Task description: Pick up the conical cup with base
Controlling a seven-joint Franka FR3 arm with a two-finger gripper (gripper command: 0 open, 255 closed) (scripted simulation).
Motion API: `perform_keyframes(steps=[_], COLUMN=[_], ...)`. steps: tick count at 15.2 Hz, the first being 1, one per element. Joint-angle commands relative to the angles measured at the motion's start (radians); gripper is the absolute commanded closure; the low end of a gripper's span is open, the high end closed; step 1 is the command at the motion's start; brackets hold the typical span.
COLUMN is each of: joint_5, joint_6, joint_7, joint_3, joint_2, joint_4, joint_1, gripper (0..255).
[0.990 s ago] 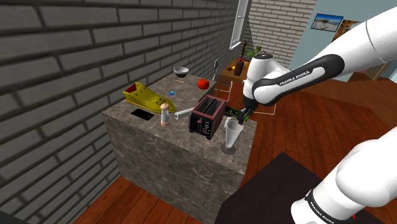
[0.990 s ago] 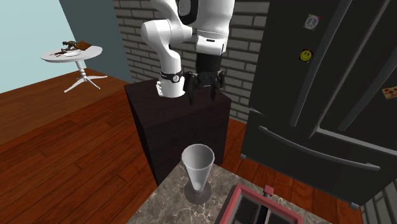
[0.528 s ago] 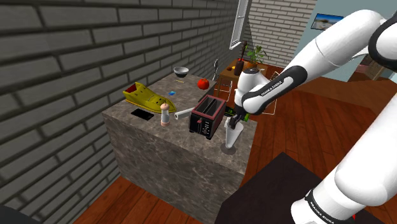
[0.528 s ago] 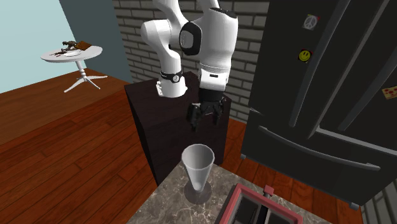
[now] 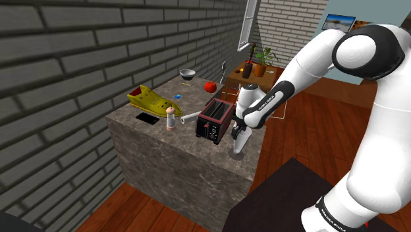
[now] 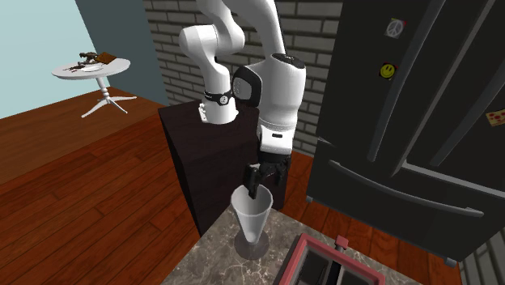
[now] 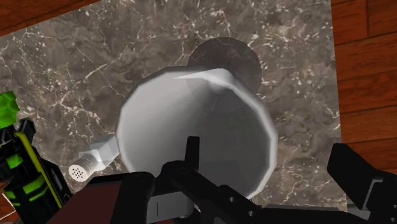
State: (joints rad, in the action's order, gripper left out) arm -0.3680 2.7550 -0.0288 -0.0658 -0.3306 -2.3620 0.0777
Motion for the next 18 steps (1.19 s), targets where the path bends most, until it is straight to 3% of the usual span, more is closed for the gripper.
perform_keyframes(steps=[1, 5, 6, 18], joint_5=[-0.010, -0.022, -0.023, -0.008], joint_6=[0.025, 0.053, 0.053, 0.020], joint_7=[-0.008, -0.023, -0.024, -0.006], joint_3=[-0.007, -0.017, -0.017, -0.005], joint_2=[-0.030, -0.066, -0.064, -0.024], joint_4=[0.007, 0.014, 0.013, 0.006], joint_1=[-0.002, -0.008, -0.009, 0.000], gripper=[0, 0, 255, 255])
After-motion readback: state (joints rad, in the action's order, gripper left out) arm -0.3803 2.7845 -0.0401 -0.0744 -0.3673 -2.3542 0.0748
